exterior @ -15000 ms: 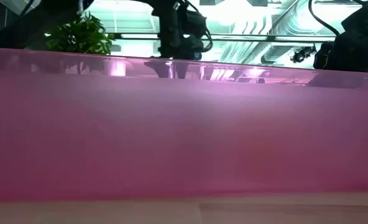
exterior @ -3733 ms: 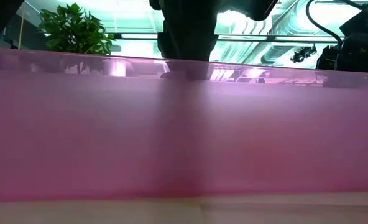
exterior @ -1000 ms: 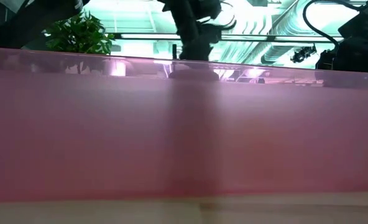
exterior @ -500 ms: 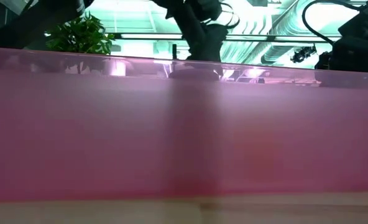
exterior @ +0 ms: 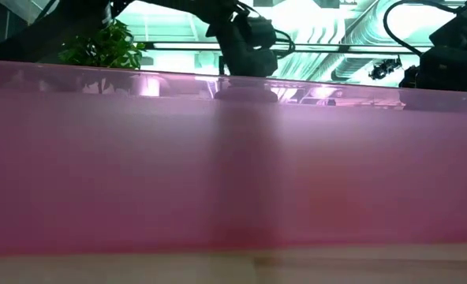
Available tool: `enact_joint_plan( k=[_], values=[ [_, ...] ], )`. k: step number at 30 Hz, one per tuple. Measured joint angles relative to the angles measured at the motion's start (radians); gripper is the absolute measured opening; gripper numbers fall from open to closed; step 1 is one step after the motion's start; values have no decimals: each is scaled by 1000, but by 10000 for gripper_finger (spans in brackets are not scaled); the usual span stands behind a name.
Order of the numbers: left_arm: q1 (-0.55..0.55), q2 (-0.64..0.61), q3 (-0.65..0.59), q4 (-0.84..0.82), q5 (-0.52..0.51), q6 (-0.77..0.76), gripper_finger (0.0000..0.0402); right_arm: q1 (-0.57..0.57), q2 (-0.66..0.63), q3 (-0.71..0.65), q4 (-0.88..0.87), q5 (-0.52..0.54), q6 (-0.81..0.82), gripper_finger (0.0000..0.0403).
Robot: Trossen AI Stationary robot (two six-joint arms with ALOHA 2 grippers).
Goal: Pick and place pill bottles into a basket
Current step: Put the white pill bottle into the red bin
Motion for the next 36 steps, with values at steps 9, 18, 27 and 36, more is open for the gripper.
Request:
enact_joint_plan(
  k=[9,18,27,36],
  values=[
    [-1,0,22,49,59,-62,251,0,0,0,0,-6,-24,312],
    [-3,4,22,92,45,-109,368,0,0,1,-12,-64,-65,312],
    [0,6,21,83,-91,-113,387,0,0,1,-14,-72,-117,312],
    [0,28,21,85,-54,-178,396,0,0,1,-15,-74,-124,312]
  ],
)
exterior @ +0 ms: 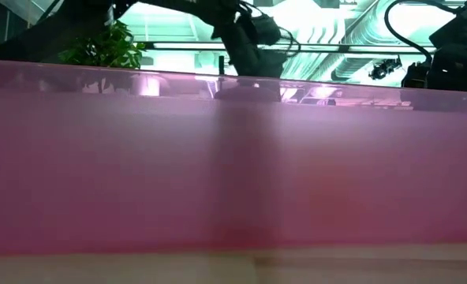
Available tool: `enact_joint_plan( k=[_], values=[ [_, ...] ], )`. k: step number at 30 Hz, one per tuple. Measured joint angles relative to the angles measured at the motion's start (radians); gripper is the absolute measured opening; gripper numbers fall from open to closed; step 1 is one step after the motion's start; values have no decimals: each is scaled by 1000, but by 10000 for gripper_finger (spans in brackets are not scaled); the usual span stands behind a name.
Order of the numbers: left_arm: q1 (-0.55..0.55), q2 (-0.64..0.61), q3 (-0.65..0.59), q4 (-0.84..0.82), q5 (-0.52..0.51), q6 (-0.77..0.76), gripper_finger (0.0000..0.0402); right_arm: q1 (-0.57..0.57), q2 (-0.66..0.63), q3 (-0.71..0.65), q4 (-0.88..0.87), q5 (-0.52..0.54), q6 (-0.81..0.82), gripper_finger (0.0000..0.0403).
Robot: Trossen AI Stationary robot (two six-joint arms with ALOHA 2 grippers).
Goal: Pick and place pill bottles into a basket
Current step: Put the white pill bottle into the red bin
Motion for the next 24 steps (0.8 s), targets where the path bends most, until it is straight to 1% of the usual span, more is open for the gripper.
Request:
enact_joint_plan(
  k=[4,5,8,14,18,24],
  values=[
    [4,32,3,-11,35,-40,391,0,0,0,0,-3,0,312],
    [4,42,2,-33,37,-40,389,0,0,0,0,-3,0,312],
    [-4,77,0,-22,32,-40,388,0,0,0,-1,-8,0,312],
    [-10,94,0,33,-43,-39,388,0,0,0,-2,-11,3,312],
    [-8,94,0,70,-117,-37,388,0,0,0,-2,-11,8,312],
    [-9,109,1,57,-124,-9,388,0,0,0,-2,-11,11,312]
  ],
)
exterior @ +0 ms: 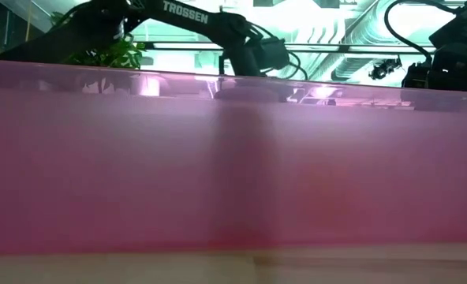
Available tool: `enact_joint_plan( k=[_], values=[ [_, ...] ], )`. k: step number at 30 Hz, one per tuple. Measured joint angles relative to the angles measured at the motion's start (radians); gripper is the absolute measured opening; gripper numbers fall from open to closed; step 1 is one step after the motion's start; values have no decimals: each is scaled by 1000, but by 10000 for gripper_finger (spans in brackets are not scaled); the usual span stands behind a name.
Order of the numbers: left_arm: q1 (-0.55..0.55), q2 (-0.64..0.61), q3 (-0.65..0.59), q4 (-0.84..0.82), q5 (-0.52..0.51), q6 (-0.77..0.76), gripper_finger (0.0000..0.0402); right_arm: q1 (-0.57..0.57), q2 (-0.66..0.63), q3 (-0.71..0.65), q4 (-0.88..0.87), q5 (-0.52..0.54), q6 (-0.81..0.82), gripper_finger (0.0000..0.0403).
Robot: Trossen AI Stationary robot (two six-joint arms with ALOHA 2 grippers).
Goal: Pick and place pill bottles into a basket
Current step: Put the white pill bottle into the red bin
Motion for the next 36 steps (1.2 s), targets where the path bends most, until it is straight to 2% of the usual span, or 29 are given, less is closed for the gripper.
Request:
enact_joint_plan(
  k=[7,36],
  values=[
    [-7,23,-2,4,-53,-4,388,0,0,0,0,0,14,312],
    [-7,63,-2,22,-20,-5,388,0,0,0,2,-47,89,312]
  ],
)
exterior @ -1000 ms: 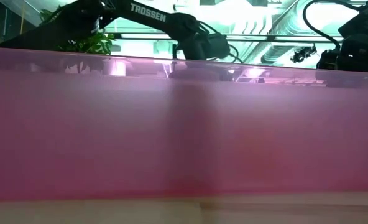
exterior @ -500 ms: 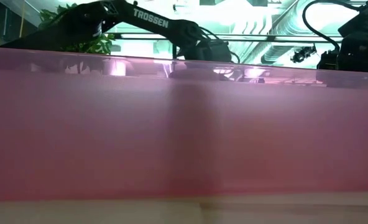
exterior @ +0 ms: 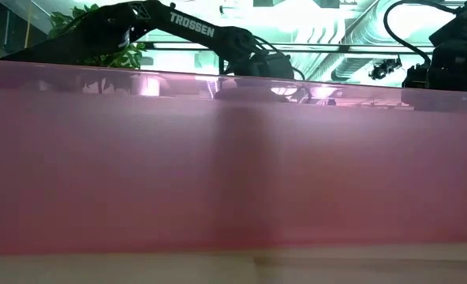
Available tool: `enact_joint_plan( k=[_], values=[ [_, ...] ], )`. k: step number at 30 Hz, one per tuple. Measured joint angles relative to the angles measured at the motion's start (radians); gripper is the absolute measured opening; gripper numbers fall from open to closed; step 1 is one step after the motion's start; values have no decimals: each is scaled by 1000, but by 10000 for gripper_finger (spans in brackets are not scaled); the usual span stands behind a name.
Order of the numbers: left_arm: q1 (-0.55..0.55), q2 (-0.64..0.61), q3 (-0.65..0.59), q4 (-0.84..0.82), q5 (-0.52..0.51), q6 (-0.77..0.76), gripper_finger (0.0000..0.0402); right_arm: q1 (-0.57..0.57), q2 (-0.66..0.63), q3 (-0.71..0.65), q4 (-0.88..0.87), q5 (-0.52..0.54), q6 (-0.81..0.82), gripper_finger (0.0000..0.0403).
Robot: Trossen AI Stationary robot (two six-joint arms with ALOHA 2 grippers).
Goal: Pick and place pill bottles into a basket
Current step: Put the white pill bottle into the red bin
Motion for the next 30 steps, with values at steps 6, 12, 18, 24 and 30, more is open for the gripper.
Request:
enact_joint_plan(
  k=[6,12,18,24,30],
  values=[
    [0,0,0,0,0,1,388,0,0,0,0,0,0,312],
    [0,0,0,-13,0,24,388,0,0,0,0,0,0,312],
    [1,0,1,-24,-8,36,384,0,0,0,0,0,0,312],
    [1,0,1,-32,-8,53,348,0,0,0,0,0,-1,312],
    [1,0,1,-22,-9,53,294,0,0,0,1,0,-1,312]
  ],
)
